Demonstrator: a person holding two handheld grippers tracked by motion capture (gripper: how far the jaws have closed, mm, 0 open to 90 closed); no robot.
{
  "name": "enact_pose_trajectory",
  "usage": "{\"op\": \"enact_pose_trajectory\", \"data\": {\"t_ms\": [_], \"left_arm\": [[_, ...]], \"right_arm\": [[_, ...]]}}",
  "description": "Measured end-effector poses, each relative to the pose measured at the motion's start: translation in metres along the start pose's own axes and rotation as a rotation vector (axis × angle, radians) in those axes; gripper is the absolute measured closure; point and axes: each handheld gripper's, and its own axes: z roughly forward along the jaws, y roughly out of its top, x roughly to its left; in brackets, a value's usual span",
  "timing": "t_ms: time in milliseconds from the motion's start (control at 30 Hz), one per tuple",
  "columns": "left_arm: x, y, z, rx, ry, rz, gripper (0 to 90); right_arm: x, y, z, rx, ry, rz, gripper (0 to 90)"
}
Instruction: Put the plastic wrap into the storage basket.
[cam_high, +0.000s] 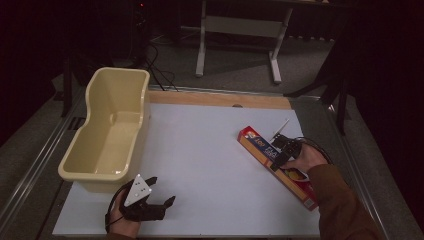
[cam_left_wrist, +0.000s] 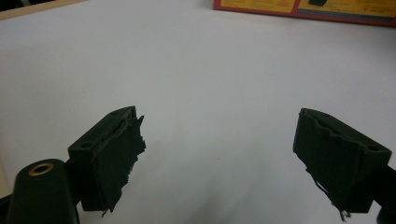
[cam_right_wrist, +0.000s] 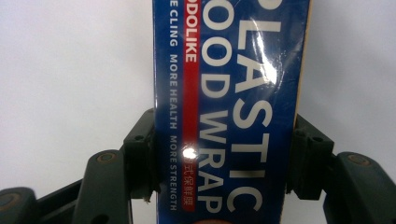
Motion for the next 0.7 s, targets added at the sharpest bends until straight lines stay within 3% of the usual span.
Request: {"op": "enact_pose_trajectory", "data": {"t_ms": [233,467,600,700], "left_arm": [[0.001,0.0,-0.001,-0.008,0.0,-0.005,15.1],[0.0,0.0,-0.001,-0.01,0.002,-0.005,15.1],[0.0,0.0,-0.002,-0.01,0.002,-0.003,15.1],[0.001,0.0,-0.002,-0.01,0.002,-0.003,15.1]], "right_arm": [[0.004,0.003,-0.002,-0.014,0.089,0.11,39.5],[0.014,0.009,-0.01,-0.085,0.201,0.181,39.7],[0.018,0.014,-0.014,-0.137,0.298,0.239,39.7],[0.023,0.018,-0.016,-0.169,0.34,0.231,39.7]]}}
